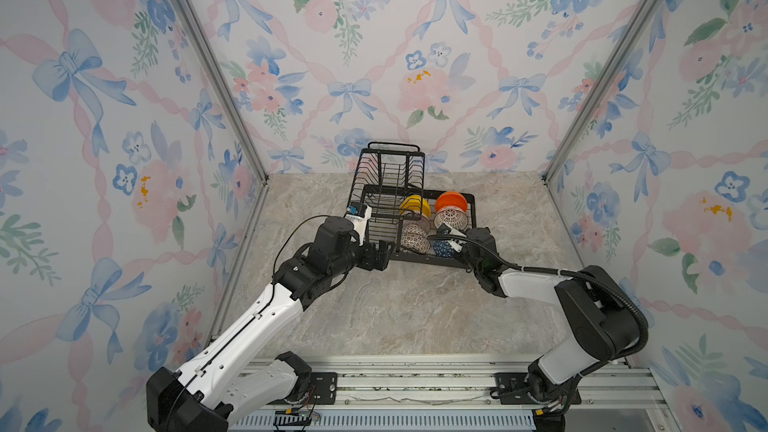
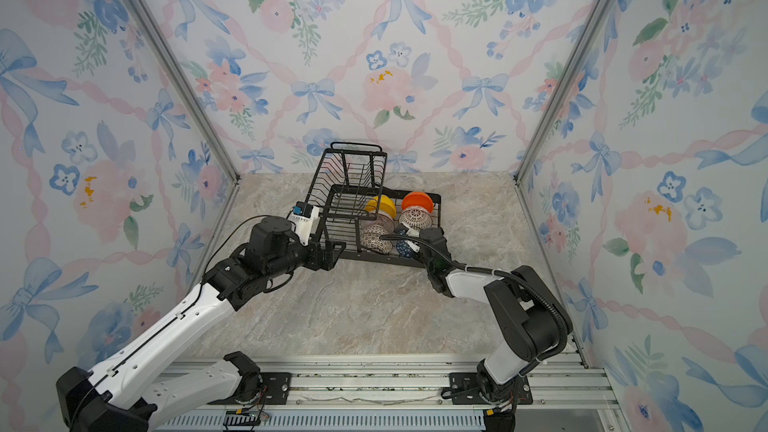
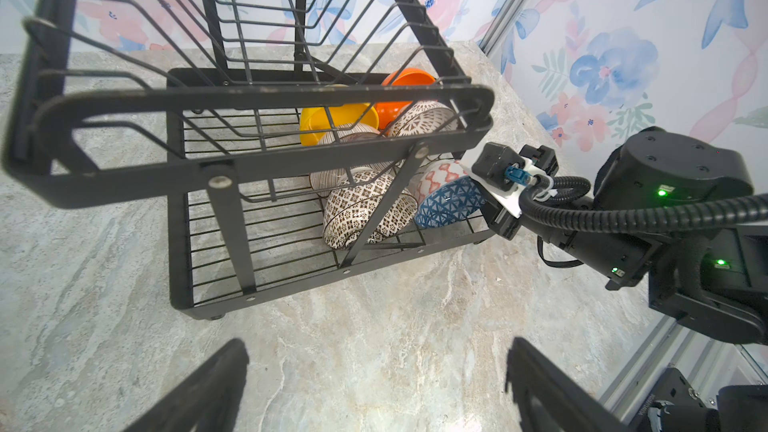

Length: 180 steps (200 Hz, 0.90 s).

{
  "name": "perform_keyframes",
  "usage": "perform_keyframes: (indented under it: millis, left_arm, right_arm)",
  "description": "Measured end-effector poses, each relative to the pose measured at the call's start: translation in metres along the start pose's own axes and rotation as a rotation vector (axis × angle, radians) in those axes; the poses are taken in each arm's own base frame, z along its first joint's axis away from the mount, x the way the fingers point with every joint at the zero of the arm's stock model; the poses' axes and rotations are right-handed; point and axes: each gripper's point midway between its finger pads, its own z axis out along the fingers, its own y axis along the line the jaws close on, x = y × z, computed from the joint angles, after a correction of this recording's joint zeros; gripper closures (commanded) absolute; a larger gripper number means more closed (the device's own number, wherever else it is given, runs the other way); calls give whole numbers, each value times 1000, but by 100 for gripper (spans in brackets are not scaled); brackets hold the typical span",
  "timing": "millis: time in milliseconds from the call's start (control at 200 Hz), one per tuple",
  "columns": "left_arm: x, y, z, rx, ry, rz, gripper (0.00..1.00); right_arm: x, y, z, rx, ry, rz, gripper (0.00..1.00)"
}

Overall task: Load the bowls into the dish rack
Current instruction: 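Set the blue bowl upright in the rack's nearest slots with the right gripper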

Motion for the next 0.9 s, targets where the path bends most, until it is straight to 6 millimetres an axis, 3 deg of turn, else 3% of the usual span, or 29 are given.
perform_keyframes:
  millis: [815, 900]
  left_arm:
    - [-3, -1, -6, 6, -17, 1, 2]
    - [-4, -1, -6, 6, -18, 1, 2]
  right_arm:
    - [-4, 4, -2, -82, 5, 62, 58]
    - [-7, 2, -6, -86, -3, 65, 44]
